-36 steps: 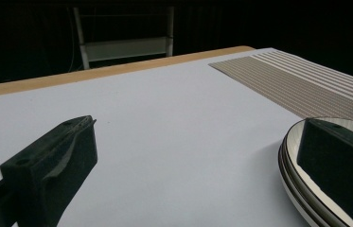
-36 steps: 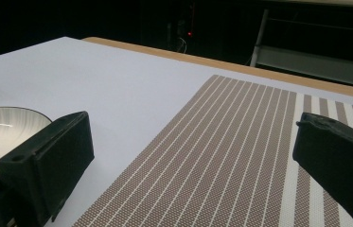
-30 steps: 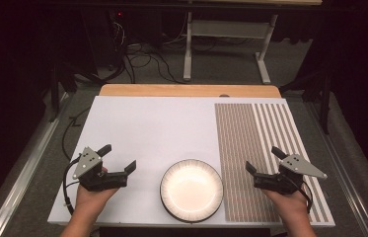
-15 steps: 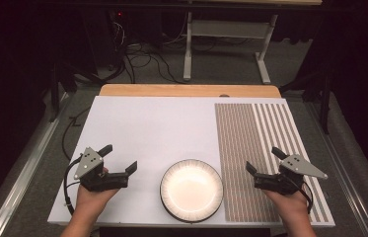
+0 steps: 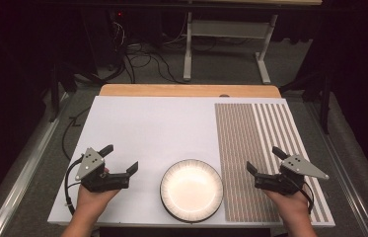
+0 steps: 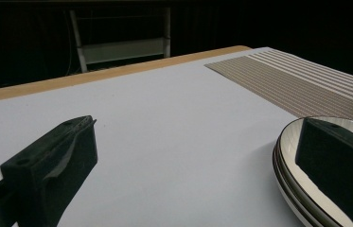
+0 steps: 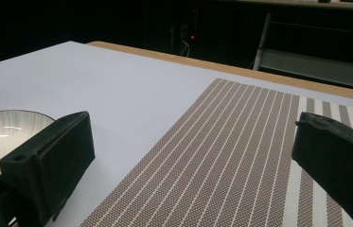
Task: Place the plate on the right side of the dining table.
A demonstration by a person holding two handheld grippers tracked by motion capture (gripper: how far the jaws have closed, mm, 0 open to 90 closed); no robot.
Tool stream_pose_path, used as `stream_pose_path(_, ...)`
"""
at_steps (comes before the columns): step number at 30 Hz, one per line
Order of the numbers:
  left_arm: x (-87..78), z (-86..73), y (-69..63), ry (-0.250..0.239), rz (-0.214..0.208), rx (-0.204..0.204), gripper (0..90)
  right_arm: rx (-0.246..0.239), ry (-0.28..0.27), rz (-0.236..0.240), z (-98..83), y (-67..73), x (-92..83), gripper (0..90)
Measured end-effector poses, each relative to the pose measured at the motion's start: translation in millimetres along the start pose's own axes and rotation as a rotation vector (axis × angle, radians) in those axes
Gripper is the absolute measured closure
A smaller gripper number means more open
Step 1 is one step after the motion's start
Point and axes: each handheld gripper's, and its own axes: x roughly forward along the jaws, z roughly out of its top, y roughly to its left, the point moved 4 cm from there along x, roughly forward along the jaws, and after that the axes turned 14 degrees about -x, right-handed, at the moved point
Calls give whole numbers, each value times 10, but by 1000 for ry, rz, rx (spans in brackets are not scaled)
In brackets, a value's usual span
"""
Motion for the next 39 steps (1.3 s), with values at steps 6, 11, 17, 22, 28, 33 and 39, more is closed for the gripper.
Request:
stream_pose_path(6, -7, 3, -13, -2, -14, -6, 12, 3, -16, 4, 21, -1, -22, 38)
stream_pose_path(11, -5, 1, -12, -4, -13, -8, 13, -12, -10, 34, 58, 41, -38, 99)
stream_pose_path(17, -8, 4, -12, -4, -13, -15, 13, -47, 5, 58, 81, 105, -41, 195)
stream_pose_path(22, -6, 7, -29, -3, -15, -19, 13, -10, 21, 96, 105, 163, -42, 389)
stream_pose_path(28, 1, 3, -49, 3, -21, -21, 13, -32, 49, 136, 111, 224, -36, 609)
stream_pose_path(33, 14, -12, -52, 9, -18, -24, 13, -57, 59, 174, 115, 287, -30, 780)
stream_pose_path(39, 14, -21, -61, 7, -17, -36, 13, -81, 87, 238, 121, 382, 4, 841)
